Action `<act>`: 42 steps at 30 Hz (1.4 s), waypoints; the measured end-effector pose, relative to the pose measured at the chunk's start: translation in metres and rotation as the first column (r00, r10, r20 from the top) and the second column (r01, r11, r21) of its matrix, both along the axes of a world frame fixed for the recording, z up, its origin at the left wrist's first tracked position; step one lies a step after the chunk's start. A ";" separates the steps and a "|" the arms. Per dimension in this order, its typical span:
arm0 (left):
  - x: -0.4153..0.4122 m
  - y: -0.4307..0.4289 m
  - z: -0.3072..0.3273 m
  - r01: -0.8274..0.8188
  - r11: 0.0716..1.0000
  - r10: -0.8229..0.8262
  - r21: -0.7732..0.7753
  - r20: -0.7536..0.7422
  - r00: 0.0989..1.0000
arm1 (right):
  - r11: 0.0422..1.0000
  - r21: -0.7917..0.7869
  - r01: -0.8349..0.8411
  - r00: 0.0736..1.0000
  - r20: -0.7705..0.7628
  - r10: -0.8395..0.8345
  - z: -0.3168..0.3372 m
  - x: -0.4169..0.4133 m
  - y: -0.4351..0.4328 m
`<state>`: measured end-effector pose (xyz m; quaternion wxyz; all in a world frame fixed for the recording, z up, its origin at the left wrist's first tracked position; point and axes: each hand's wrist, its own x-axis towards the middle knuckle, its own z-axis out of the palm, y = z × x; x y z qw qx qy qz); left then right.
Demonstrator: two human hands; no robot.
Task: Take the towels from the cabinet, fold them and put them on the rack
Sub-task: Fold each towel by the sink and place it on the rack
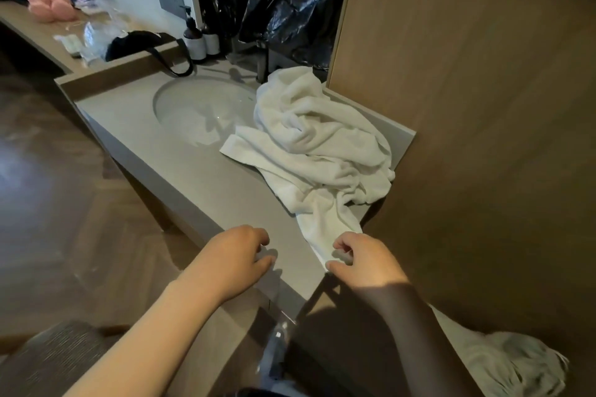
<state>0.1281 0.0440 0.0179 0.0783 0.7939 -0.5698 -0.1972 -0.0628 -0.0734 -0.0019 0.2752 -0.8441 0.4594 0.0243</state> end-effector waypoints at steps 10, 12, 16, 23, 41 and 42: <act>0.066 -0.085 0.009 -0.058 0.995 0.057 -0.077 -0.017 0.998 | 0.996 -0.084 0.041 0.985 0.172 -0.026 0.018 0.065 -0.094; 0.075 -0.095 0.007 -0.065 0.995 0.063 -0.080 -0.032 0.998 | 0.997 -0.063 0.047 0.987 0.160 -0.037 0.020 0.074 -0.105; 0.097 -0.123 0.009 -0.064 0.988 0.062 -0.140 -0.021 0.998 | 0.993 -0.073 0.088 0.985 0.153 -0.076 0.025 0.093 -0.124; 0.145 -0.181 0.013 0.019 0.955 -0.040 -0.295 -0.068 0.997 | 0.953 -0.139 0.268 0.942 0.245 -0.229 0.029 0.124 -0.148; 0.219 -0.290 0.021 0.330 0.828 -0.468 -0.452 -0.236 0.852 | 0.690 -0.082 0.719 0.673 0.329 -0.662 0.037 0.175 -0.148; 0.219 -0.294 0.019 0.333 0.837 -0.465 -0.434 -0.243 0.851 | 0.706 -0.081 0.704 0.684 0.345 -0.643 0.037 0.176 -0.154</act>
